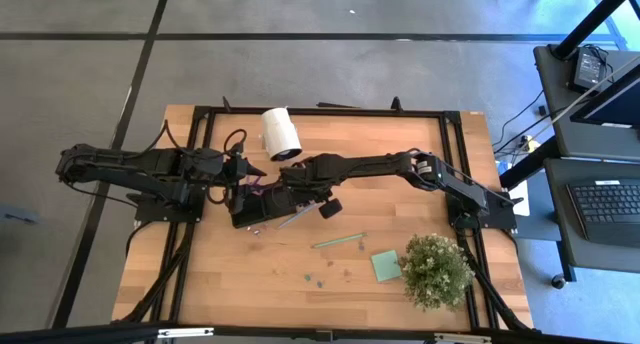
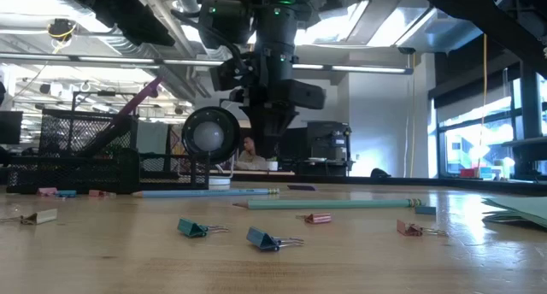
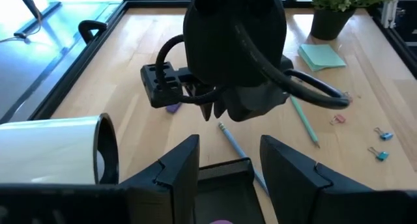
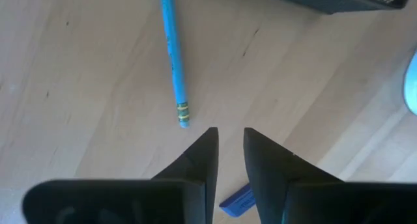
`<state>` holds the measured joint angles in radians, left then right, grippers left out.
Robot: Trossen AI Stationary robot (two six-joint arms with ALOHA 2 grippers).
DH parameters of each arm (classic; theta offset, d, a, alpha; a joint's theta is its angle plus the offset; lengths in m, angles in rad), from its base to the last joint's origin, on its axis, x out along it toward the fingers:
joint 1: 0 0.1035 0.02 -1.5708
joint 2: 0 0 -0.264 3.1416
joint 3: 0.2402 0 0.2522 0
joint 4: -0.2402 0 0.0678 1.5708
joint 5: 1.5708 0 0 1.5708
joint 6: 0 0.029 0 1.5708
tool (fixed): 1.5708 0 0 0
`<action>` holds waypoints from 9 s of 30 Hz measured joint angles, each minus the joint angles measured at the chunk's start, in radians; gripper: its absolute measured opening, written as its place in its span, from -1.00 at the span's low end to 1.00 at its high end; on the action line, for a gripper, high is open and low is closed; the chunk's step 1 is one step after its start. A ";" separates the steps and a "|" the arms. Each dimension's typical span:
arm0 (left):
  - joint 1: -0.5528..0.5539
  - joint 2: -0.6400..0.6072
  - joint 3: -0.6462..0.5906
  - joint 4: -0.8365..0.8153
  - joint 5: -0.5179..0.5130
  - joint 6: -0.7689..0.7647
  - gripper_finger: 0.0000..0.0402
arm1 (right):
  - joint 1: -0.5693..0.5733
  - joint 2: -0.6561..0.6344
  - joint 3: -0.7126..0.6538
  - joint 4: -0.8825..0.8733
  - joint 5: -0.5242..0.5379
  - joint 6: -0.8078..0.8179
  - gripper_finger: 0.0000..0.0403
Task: Pick and place office supplies into organizer
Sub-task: Put the blue pencil into the black desk organizer
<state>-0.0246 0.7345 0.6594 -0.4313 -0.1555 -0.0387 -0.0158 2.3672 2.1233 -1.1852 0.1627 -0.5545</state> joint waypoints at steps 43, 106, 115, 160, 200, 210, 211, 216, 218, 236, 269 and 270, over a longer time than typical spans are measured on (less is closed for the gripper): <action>0.000 0.000 0.000 -0.052 -0.002 -0.002 -0.22 | -0.003 0.042 -0.001 -0.001 -0.111 -0.014 -0.23; 0.000 0.000 0.000 -0.105 -0.002 -0.019 -0.22 | -0.018 0.042 -0.200 0.136 -0.131 0.052 -0.65; 0.000 0.000 0.000 -0.105 -0.002 -0.019 -0.22 | -0.018 0.042 -0.200 0.148 -0.131 0.052 -0.87; -0.040 0.006 0.001 -0.067 -0.061 0.272 -0.16 | 0.004 -0.036 0.228 -0.387 -0.034 0.247 -0.91; -0.076 0.309 0.339 -0.343 -0.180 -0.045 -0.05 | 0.152 -0.043 0.229 -0.385 0.623 0.341 -0.90; -0.046 0.134 0.339 -0.288 0.047 -0.154 -0.05 | 0.301 -0.058 0.229 -0.386 1.016 0.287 -0.90; -0.032 0.131 0.339 -0.288 0.067 -0.184 -0.05 | 0.313 -0.058 0.229 -0.386 1.066 0.282 -0.90; 0.047 0.153 0.339 -0.278 0.254 -0.302 -0.05 | 0.364 -0.058 0.229 -0.386 1.263 0.234 -0.90; 0.074 0.168 0.338 -0.270 0.346 -0.330 -0.05 | 0.380 -0.058 0.229 -0.386 1.308 0.234 -0.90; 0.083 0.300 0.338 -0.039 0.603 -0.506 -0.05 | 0.439 -0.057 0.229 -0.310 1.363 0.157 -0.90; 0.080 0.356 0.336 0.002 0.647 -0.534 -0.89 | 0.441 -0.056 0.229 -0.264 1.374 0.106 -0.85; 0.080 0.356 0.336 0.002 0.647 -0.532 -0.89 | 0.441 -0.056 0.229 -0.263 1.374 0.107 -0.83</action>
<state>0.0559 1.0905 0.9958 -0.4297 0.4919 -0.5711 0.4252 2.3116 2.3528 -1.4487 1.5362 -0.4475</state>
